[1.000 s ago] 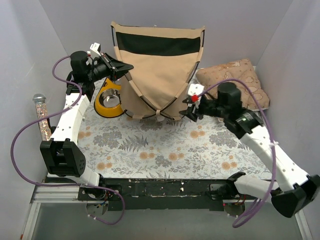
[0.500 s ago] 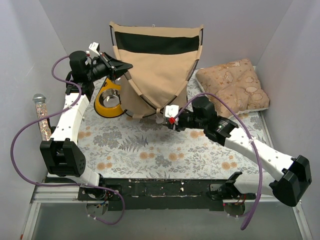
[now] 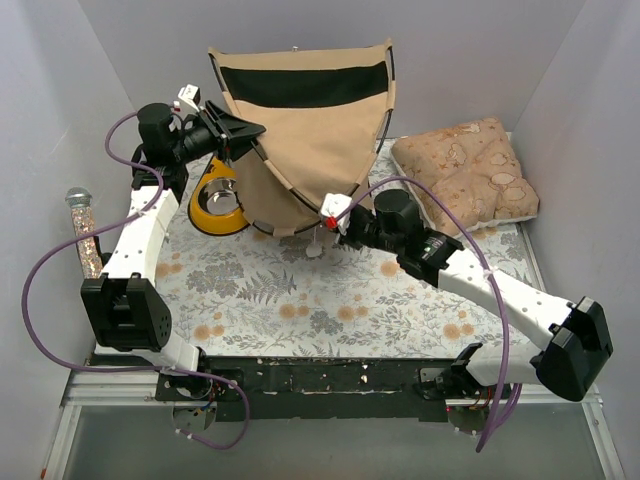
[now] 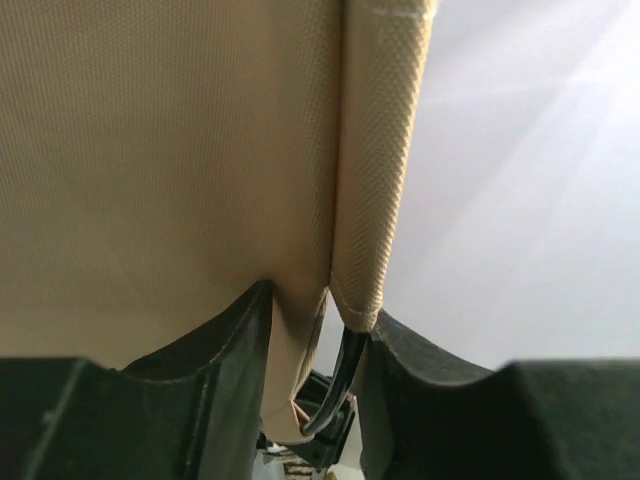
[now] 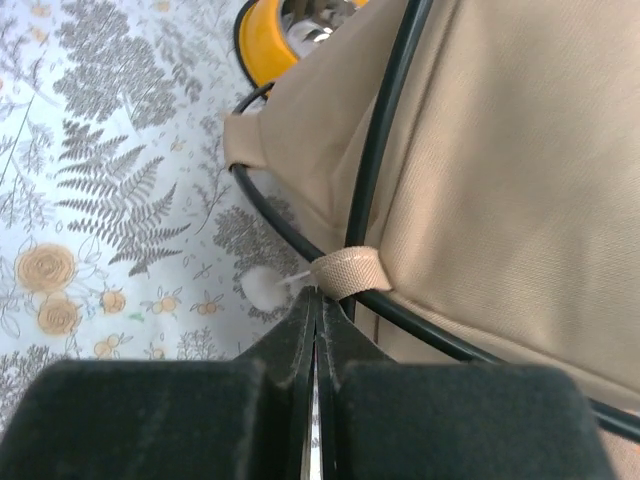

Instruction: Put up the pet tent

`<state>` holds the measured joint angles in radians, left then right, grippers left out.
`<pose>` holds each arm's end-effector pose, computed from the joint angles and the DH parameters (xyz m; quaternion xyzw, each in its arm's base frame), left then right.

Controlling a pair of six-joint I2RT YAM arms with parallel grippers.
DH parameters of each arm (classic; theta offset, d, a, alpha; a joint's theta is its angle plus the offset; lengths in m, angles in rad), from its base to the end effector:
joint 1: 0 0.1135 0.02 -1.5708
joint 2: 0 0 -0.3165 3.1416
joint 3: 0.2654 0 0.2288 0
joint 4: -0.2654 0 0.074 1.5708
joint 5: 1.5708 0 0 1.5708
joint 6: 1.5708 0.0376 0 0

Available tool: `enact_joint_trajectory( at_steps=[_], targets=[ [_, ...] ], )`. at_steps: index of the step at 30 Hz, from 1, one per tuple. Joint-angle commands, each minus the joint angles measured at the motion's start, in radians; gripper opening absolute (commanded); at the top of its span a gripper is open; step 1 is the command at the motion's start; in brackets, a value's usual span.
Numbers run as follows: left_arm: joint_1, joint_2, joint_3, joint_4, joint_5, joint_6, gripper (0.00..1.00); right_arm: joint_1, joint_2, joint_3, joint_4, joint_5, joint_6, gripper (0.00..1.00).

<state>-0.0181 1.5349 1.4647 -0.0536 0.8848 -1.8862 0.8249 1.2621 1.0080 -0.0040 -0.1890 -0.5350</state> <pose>0.3296 -0.0351 0.4621 -0.3761 0.6306 -0.6735 0.0856 0.1712 0.1957 0.3893 -0.5407 0.5771 0.1617 0.5903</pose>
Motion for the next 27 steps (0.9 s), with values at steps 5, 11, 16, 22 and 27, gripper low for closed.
enact_joint_trajectory(
  at_steps=[5,11,16,22,27],
  targets=[
    [0.112,0.059,0.113,0.083,0.131,0.221,0.75,-0.003,-0.043,0.191,0.023,0.135,0.164,0.01],
    [0.155,0.103,0.112,0.076,0.203,0.207,0.33,-0.032,-0.027,0.225,-0.072,0.054,0.145,0.09],
    [0.158,0.106,0.095,0.028,0.137,0.179,0.12,-0.111,-0.079,0.132,-0.142,-0.026,0.083,0.45],
    [0.175,0.149,0.092,-0.028,0.095,0.128,0.00,-0.135,-0.246,-0.035,-0.134,-0.079,-0.031,0.49],
    [0.187,0.188,0.115,-0.058,0.077,0.113,0.00,-0.129,-0.319,-0.179,-0.065,-0.182,-0.075,0.62]
  ],
)
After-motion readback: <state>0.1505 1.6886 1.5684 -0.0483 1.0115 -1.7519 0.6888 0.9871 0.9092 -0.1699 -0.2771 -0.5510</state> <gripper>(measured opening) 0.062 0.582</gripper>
